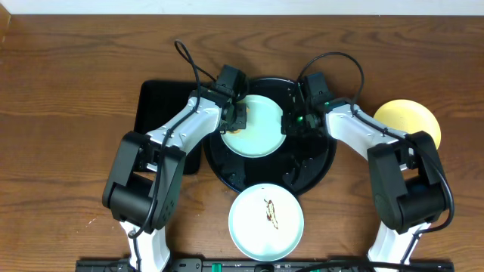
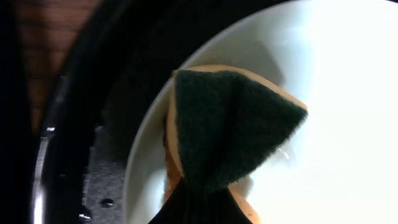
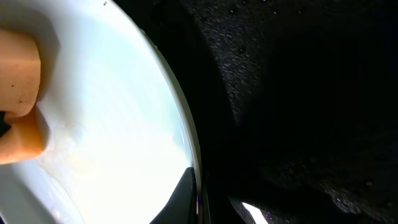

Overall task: Clean dirty plates on tray and stack at the side
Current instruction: 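Scrub the light-blue plate with the sponge in the left gripper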

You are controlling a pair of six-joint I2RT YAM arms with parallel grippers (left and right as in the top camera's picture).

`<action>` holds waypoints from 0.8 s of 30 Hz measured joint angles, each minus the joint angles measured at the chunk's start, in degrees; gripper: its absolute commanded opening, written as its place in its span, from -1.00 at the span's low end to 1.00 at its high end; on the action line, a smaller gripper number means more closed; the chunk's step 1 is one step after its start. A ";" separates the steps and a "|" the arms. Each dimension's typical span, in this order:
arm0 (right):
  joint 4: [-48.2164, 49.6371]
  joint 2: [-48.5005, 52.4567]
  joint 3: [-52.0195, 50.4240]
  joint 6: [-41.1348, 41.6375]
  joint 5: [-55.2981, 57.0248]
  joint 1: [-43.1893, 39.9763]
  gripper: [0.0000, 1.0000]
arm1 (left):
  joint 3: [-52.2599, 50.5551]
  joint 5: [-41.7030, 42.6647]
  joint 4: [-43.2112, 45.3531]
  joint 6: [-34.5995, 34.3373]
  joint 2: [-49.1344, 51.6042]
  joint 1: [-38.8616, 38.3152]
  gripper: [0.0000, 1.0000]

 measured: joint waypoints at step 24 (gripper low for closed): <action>-1.90 -10.14 -0.61 -6.82 15.34 0.00 -0.98 | -0.28 5.70 -11.52 1.92 -17.00 15.80 -0.85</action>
